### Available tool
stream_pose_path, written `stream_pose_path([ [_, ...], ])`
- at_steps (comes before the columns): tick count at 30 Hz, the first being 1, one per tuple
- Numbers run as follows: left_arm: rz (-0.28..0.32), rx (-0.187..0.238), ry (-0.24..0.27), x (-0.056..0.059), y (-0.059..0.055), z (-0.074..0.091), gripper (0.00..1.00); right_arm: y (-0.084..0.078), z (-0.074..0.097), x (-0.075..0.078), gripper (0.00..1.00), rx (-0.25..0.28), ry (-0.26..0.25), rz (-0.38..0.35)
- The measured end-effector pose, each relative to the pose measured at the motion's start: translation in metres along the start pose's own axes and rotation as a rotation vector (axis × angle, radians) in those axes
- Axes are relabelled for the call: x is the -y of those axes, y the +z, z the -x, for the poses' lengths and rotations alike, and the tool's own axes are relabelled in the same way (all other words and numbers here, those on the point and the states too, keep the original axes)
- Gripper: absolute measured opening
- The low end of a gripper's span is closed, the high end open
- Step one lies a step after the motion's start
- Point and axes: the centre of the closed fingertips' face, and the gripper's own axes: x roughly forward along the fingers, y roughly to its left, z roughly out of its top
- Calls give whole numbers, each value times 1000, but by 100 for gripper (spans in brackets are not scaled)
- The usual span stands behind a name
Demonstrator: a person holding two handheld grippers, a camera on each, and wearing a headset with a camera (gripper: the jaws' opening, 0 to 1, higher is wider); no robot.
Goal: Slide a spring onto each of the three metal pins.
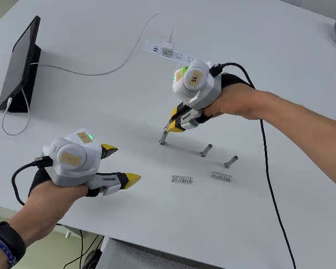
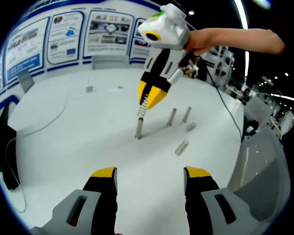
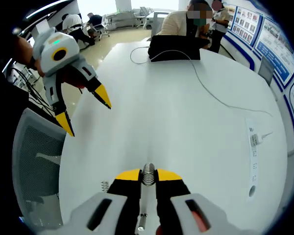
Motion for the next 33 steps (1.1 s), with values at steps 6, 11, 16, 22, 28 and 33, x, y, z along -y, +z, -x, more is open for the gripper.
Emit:
stream_pose_path([
  [6,5,-3,1,-1,-2,1,55,-2,-3,-2,12,-17,11,7],
  [11,8,-4,2,-2,-4,2,55,-4,-6,-3,12,-32,13,22],
  [16,10,-4,3,-2,-4,2,54,-5,-10,-3,12,-37,14,27],
  [22,9,-5,3,-2,-4,3,54,-5,-14,-2,12,-43,15,33],
  [28,11,-6,1,0,-4,3,54,-6,-18,-1,12,-47,18,36],
  [33,11,-8,0,1,-4,3,54,-6,-21,0,12,-46,16,36],
])
